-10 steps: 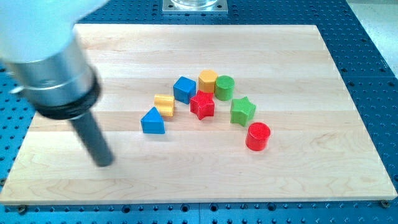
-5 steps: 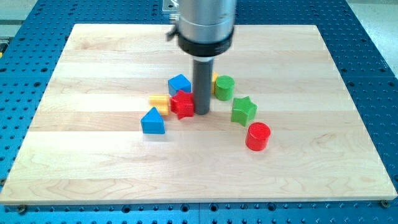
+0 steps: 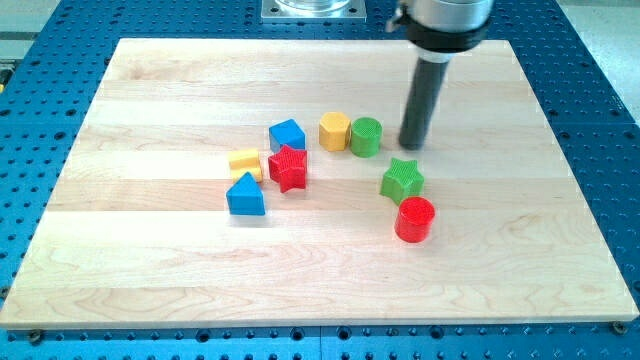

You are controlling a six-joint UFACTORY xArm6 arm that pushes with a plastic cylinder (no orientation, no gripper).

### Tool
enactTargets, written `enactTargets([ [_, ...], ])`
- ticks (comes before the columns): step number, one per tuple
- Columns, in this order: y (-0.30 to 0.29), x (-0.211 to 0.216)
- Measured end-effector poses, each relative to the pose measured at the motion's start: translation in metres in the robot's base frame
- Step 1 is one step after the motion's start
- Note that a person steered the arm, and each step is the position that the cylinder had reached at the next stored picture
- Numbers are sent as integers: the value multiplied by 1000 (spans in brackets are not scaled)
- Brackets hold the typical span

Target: Push the green star to the top right corner of the board

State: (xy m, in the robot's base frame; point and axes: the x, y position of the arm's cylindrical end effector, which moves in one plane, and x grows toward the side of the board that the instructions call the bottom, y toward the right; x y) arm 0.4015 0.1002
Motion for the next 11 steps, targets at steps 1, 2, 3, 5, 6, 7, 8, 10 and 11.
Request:
enactTargets([
  [1,-20,-2],
  [2,-81,3],
  [3,-57,3],
  [5,-42,5],
  [6,-37,15],
  [7,-64,59],
  [8,-72,86],
  [10,18,22],
  [11,-2,42],
])
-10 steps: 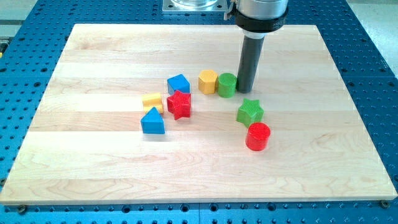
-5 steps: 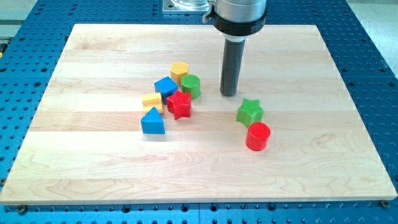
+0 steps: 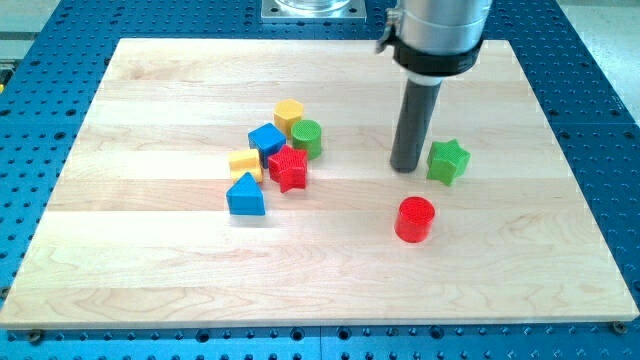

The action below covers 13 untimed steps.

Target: Push the green star to the top right corner of the board

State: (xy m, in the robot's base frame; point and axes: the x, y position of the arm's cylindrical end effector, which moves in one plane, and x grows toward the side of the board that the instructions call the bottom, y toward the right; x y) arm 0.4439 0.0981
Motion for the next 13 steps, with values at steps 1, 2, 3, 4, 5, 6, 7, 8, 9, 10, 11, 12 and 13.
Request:
enactTargets([
  [1,37,-2],
  [2,61,-7],
  [3,61,-39],
  [4,58,-26],
  [5,62,25],
  [6,122,7],
  [7,115,46],
  [8,159,21],
  [9,159,-47],
  [10,149,-101],
  [11,120,-127],
  [12,84,-108],
  [13,106,-166],
])
